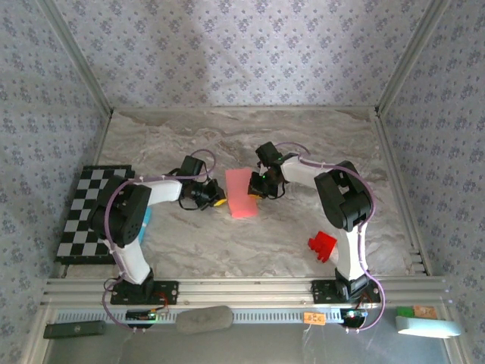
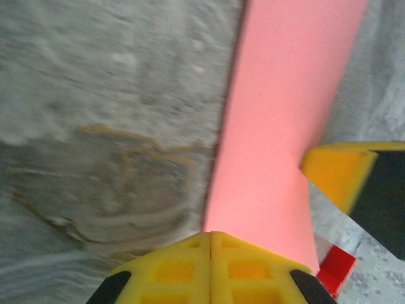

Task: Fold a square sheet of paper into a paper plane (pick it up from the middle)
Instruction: First fold the square sheet of paper in half at the center of the table.

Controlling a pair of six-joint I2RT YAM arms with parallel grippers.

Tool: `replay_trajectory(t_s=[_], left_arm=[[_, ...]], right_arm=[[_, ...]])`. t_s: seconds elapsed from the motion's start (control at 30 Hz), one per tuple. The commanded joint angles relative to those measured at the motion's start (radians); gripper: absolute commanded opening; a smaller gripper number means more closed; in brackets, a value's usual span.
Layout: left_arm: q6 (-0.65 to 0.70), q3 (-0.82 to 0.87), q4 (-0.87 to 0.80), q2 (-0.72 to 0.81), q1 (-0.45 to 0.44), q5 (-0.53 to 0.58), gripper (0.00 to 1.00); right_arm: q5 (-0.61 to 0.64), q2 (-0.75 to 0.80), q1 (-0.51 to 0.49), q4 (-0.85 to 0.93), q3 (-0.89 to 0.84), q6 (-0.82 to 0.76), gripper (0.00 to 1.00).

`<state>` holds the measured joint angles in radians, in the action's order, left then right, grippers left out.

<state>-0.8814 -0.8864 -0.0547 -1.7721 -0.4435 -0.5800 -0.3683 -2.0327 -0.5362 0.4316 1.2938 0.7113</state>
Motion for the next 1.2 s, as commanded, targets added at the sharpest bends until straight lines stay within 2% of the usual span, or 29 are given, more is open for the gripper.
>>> replay_trajectory(t_s=[0.0, 0.23, 0.37, 0.57, 0.7, 0.9, 1.03, 1.17], left_arm=[[-0.018, -0.045, 0.025, 0.032, -0.047, -0.04, 0.07], [-0.075, -0.059, 0.042, -0.078, -0.1, -0.023, 0.07], [-0.053, -0.023, 0.011, -0.092, -0.096, -0.013, 0.07], [-0.008, 0.129, 0.013, -0.047, -0.044, -0.005, 0.07], [0.01, 0.194, -0.041, 0.056, -0.014, -0.004, 0.07], [-0.044, 0.106, -0.007, 0.174, -0.044, -0.002, 0.07], [-0.062, 0.005, 0.013, 0.097, -0.082, 0.002, 0.08], [-0.056, -0.067, -0.048, 0.004, -0.122, 0.042, 0.07]], right_arm=[[0.206, -0.141, 0.027, 0.15, -0.082, 0.002, 0.12], [0.2, -0.147, 0.031, 0.145, -0.082, 0.002, 0.12], [0.197, -0.15, 0.033, 0.146, -0.08, 0.0, 0.12], [0.203, -0.157, 0.035, 0.151, -0.082, -0.013, 0.12], [0.208, -0.158, 0.038, 0.148, -0.087, -0.014, 0.12], [0.212, -0.153, 0.036, 0.142, -0.089, -0.01, 0.12], [0.21, -0.153, 0.035, 0.141, -0.091, -0.007, 0.12], [0.212, -0.153, 0.033, 0.138, -0.092, -0.005, 0.12]])
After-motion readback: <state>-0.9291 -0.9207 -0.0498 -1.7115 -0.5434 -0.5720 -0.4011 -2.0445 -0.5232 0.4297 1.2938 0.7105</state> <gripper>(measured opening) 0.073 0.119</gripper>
